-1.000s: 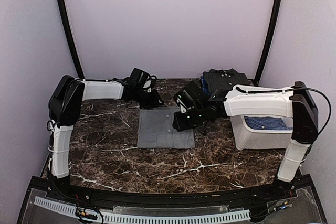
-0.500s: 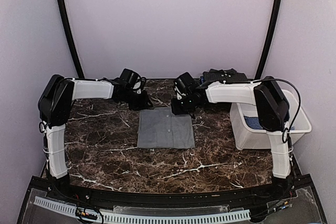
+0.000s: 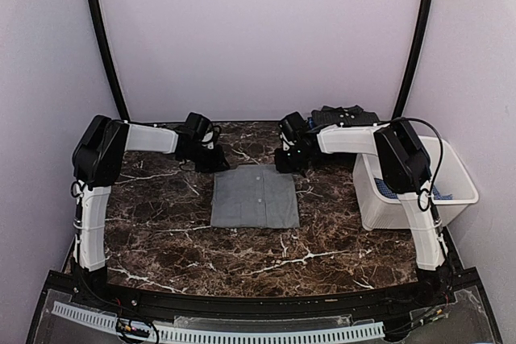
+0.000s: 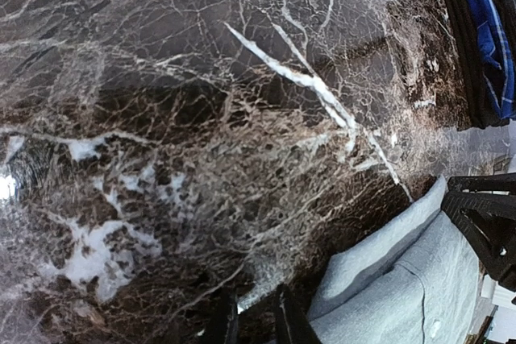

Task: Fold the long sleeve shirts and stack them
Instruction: Smooth out the square-folded shirt at the center of the board, then pick up the square-folded shirt from the center of the board.

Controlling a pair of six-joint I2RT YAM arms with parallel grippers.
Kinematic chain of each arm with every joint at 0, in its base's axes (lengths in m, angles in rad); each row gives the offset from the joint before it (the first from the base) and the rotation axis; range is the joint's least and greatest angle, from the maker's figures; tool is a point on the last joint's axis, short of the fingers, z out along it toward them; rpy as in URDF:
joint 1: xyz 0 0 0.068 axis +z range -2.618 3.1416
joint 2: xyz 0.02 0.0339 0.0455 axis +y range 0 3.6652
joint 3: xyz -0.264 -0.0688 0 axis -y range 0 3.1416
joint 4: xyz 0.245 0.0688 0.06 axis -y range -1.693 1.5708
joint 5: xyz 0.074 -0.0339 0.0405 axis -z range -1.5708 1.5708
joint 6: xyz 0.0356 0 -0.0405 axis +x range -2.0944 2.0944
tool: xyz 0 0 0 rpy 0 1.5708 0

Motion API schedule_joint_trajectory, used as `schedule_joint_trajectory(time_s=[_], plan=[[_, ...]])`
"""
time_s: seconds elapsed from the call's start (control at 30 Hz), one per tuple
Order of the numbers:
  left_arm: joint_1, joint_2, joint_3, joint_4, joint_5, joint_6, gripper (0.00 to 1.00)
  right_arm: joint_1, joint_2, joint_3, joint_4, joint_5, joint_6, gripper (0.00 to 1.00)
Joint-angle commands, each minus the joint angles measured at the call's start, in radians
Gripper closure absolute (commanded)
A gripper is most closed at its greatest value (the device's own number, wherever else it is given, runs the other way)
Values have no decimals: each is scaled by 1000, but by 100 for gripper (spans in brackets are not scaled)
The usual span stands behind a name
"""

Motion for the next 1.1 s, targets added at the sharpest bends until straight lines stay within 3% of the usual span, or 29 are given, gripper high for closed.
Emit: schedule_joint_trajectory(time_s=[0.0,0.17,0.3,0.43,0.63,0.73,0.83,1.07], plan=[[9,17,43,-71,-32,37,84,-4,-4,43,-32,-7,-26,77],[12,-6,140,-167,-79,62,83,-3,-55,67,-74,39,-56,69],[13,-74,139,-213,-131,40,72,5,-132,31,-82,76,-71,60],[15,-170,66,-227,-103,8,64,36,-225,-43,-85,93,-81,54],[15,-349,-181,-166,58,-49,52,98,-354,-236,-44,80,-45,47],[14,-429,-305,-136,116,-74,50,128,-404,-325,-8,71,-16,50],[13,-477,-397,-105,149,-99,50,139,-431,-395,19,45,10,62],[-11,-486,-479,-67,168,-109,50,137,-418,-481,48,59,36,80]])
